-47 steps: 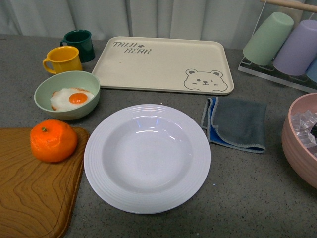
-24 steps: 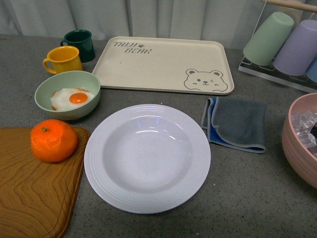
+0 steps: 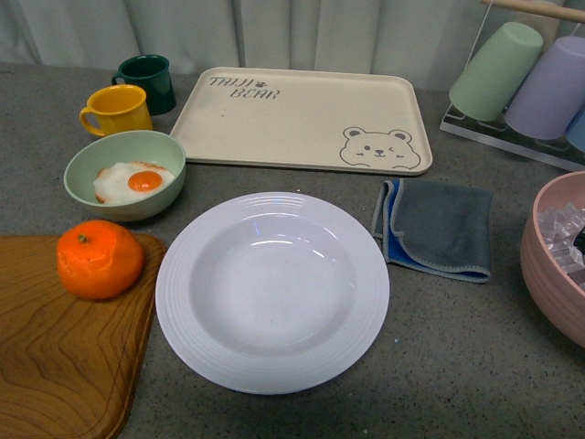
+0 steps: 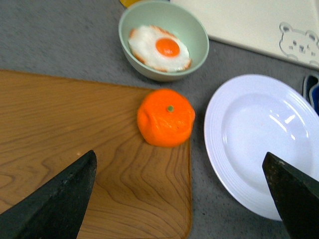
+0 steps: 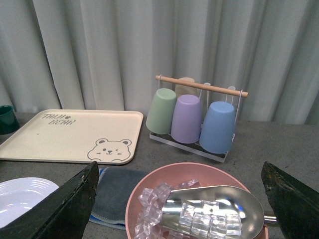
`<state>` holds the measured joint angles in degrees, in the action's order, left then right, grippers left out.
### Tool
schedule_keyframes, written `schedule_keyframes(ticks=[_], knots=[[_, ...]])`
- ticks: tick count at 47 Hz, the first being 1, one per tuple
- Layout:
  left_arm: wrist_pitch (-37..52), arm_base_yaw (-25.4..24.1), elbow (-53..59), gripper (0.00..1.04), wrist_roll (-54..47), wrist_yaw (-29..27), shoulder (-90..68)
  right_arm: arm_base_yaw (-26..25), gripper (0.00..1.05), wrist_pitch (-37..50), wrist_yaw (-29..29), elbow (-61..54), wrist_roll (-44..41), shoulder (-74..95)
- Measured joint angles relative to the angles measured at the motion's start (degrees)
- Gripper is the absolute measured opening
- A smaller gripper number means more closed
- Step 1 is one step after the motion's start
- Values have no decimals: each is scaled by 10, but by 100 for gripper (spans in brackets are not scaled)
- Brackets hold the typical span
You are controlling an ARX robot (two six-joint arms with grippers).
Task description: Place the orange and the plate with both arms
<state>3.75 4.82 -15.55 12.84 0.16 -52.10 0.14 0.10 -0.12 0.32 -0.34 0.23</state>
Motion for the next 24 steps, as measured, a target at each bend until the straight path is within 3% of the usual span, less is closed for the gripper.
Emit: schedule_keyframes(ticks=[13,24], knots=[[37,51,-108,98,-18,-10,-266,0,95,0,0,0,0,0],[42,65,-155,98,-5,-25,-367,0,95,0,0,0,0,0]])
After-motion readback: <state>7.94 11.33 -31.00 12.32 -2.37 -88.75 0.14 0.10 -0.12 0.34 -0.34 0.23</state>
